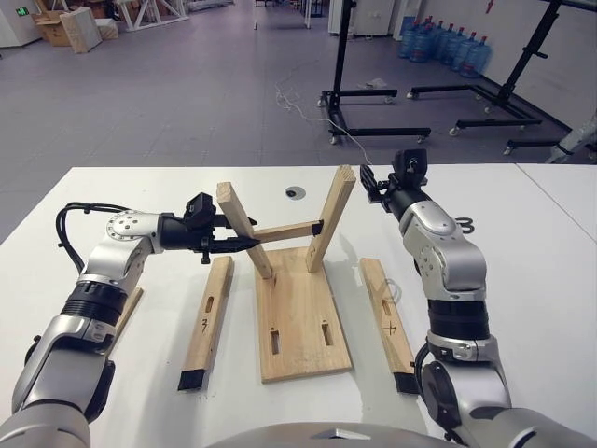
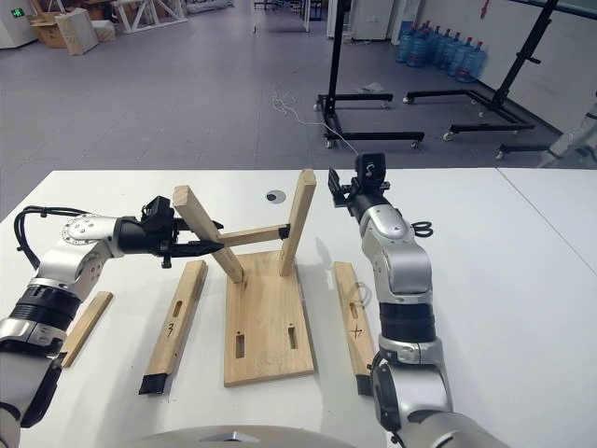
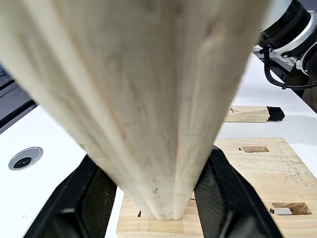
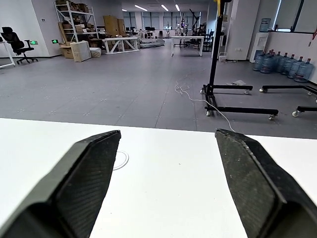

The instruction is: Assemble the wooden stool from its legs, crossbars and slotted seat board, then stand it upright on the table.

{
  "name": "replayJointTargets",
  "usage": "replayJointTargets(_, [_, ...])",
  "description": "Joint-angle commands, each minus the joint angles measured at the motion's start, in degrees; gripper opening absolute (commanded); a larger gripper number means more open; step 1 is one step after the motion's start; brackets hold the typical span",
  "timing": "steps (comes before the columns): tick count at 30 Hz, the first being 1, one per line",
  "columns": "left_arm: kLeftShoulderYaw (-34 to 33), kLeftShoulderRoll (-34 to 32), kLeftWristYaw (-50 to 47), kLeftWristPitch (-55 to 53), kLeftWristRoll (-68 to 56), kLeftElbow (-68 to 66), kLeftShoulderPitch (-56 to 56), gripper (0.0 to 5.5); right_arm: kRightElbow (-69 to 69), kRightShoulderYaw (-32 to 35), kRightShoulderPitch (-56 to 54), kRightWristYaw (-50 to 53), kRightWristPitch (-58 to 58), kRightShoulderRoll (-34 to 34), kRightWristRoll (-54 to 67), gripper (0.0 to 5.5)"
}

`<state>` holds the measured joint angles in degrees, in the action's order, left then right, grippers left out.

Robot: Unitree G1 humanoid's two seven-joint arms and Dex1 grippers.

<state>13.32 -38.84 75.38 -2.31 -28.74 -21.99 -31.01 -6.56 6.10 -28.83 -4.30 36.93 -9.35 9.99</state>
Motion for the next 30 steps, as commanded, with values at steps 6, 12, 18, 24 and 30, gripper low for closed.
replayJointTargets(6, [3.5,-4.2,-0.9,-1.3,10.3,2.4,4.3,2.02,-9.8,3.1,1.5,1.7,5.6,5.8,7.2,3.52])
replayJointTargets(12, [5.7,-1.9,-0.9,-1.7,11.6,2.4,1.1,2.02,-13.1,-4.9,1.7,1.7,10.1,10.9,8.9,3.52])
replayJointTargets(18, [7.2,0.0,0.3,-1.4,12.6,1.0,-1.9,2.02,-12.1,-9.9,3.7,-2.9,11.2,10.2,9.7,3.52])
replayJointTargets(24, [8.9,1.6,2.7,-0.8,14.2,-0.1,-4.8,2.02,-10.8,-12.2,3.6,-4.5,10.6,9.6,9.4,3.52])
replayJointTargets(30, [10.6,3.1,5.2,-1.3,15.6,-0.6,-8.5,2.02,-9.0,-16.2,3.1,-5.4,9.6,10.3,7.9,3.52])
